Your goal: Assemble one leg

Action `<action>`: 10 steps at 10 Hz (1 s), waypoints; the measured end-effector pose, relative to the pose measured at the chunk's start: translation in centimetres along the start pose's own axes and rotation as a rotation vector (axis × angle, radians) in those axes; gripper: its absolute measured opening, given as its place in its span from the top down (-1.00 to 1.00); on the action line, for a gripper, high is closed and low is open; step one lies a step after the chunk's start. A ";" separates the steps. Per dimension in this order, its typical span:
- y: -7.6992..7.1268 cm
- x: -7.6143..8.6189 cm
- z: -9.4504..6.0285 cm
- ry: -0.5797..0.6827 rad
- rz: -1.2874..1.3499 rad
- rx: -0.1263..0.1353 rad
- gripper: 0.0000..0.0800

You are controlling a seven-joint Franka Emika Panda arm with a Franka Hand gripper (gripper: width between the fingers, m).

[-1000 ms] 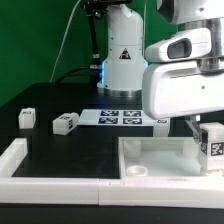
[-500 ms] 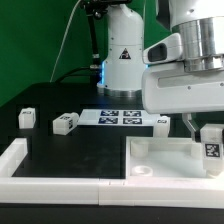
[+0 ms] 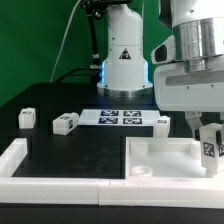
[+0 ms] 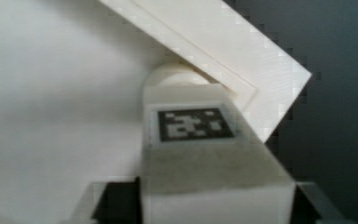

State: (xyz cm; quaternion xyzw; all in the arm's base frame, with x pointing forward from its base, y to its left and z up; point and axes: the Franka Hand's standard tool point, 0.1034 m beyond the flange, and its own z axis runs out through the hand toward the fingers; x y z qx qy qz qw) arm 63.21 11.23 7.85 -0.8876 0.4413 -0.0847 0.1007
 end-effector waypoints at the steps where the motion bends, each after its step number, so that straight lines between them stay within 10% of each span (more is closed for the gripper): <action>1: -0.4 -0.7 0.0 -0.002 -0.028 0.004 -0.05; 3: -0.7 -1.1 0.1 0.001 -0.306 0.001 -0.59; 10: -1.6 -1.3 0.2 0.017 -1.250 -0.068 -0.62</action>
Offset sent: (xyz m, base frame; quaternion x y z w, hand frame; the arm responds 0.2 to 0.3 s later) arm 0.0066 0.0066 -0.0032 0.0009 -0.0117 -0.3910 0.9203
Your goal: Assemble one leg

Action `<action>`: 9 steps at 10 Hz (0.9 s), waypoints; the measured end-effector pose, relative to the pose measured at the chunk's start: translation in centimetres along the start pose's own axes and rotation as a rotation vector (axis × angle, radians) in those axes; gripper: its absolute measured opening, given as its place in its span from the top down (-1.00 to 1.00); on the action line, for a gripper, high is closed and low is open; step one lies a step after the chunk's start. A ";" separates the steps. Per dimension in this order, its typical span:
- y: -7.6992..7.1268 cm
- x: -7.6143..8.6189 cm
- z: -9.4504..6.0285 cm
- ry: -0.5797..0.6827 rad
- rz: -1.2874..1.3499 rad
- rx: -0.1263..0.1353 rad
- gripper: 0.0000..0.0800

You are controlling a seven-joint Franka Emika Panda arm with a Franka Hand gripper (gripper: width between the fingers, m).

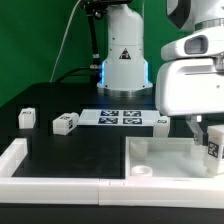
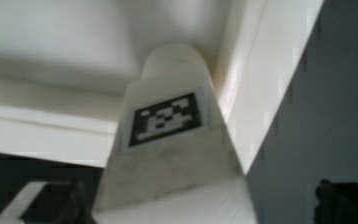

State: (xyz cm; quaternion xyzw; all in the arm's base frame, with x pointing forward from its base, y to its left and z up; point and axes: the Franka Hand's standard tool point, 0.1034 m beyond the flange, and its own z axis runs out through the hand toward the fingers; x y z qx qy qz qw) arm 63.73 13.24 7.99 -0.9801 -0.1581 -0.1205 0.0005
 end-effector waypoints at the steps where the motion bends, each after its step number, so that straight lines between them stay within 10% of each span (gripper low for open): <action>1: 0.1 0.0 0.0 0.000 -0.004 0.000 -0.56; 2: 0.1 0.0 0.0 0.000 -0.003 0.000 -0.56; 5: 0.3 -0.1 0.1 -0.002 0.016 -0.001 0.27; 9: 1.1 -0.2 0.1 0.001 0.314 0.017 0.27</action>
Offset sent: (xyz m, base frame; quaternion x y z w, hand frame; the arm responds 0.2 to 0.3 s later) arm 0.0000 0.0000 0.0000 0.0000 0.0000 0.0000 1.0000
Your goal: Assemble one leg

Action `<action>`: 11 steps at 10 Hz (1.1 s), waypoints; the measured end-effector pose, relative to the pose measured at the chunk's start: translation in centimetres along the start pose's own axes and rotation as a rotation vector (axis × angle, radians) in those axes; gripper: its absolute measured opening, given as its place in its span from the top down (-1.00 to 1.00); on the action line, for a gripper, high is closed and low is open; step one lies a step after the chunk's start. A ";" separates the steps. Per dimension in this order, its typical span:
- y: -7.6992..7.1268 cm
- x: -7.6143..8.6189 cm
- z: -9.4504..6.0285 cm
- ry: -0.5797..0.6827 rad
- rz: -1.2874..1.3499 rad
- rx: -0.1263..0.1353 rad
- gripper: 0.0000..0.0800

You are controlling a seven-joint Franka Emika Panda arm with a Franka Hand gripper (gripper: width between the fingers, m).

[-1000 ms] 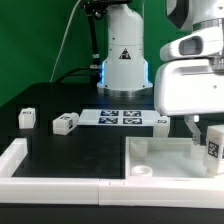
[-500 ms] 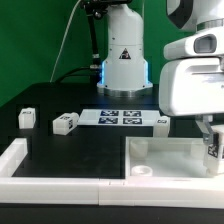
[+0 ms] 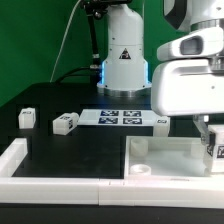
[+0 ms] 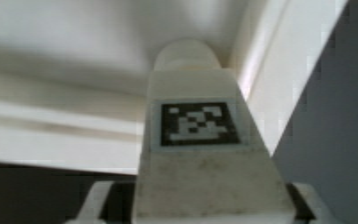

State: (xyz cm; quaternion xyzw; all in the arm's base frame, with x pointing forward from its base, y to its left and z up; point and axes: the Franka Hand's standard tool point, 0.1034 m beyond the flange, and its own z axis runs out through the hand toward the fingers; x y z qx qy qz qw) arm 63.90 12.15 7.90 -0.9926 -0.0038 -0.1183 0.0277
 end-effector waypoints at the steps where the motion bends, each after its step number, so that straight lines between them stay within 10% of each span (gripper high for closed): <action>1: 0.4 0.0 0.1 -0.002 0.190 0.002 0.27; 7: 1.0 -0.8 0.2 0.044 1.081 -0.027 0.26; 11: 0.8 -1.1 0.1 0.035 1.189 -0.031 0.25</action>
Offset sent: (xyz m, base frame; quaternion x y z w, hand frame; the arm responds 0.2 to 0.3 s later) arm -0.0124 0.0037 -0.0121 -0.0197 0.0019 0.3927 0.9194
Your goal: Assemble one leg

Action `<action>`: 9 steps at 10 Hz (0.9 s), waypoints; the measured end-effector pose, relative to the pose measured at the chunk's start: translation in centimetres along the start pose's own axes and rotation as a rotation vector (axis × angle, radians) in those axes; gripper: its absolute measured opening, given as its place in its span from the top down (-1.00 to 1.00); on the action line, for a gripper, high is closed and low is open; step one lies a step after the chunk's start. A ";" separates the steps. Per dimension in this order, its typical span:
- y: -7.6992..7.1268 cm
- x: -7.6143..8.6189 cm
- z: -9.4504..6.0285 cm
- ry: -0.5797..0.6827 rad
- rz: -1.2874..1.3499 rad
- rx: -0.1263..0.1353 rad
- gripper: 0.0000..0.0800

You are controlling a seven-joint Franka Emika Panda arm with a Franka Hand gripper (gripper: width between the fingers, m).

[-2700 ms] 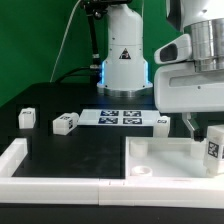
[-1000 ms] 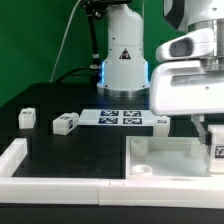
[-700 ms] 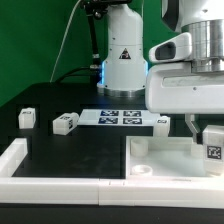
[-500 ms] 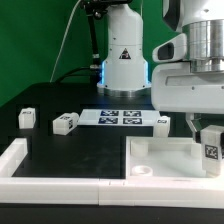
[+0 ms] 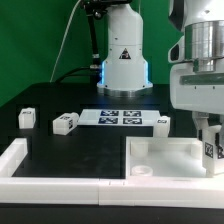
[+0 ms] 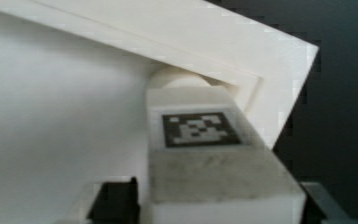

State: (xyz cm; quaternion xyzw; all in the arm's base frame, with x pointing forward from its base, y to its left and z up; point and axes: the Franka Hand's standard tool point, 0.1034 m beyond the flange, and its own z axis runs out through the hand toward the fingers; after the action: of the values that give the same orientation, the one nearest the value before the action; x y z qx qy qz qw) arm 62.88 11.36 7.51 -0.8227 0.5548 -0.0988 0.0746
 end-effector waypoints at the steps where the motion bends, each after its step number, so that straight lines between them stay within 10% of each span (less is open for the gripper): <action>1: 0.0 -0.1 0.0 -0.002 -0.004 0.001 -0.22; 4: -0.5 -0.4 -0.3 -0.002 -0.424 0.004 -0.60; 9: -1.2 -0.5 -0.5 0.019 -1.116 -0.005 -0.62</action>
Offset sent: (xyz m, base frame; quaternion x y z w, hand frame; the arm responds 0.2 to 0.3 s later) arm -0.0013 0.0171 0.0069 -0.0098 -0.0310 -0.3492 0.9365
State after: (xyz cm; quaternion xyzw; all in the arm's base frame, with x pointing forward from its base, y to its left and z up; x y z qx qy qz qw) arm 63.60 12.24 8.26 -0.9910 0.0359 -0.1292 0.0040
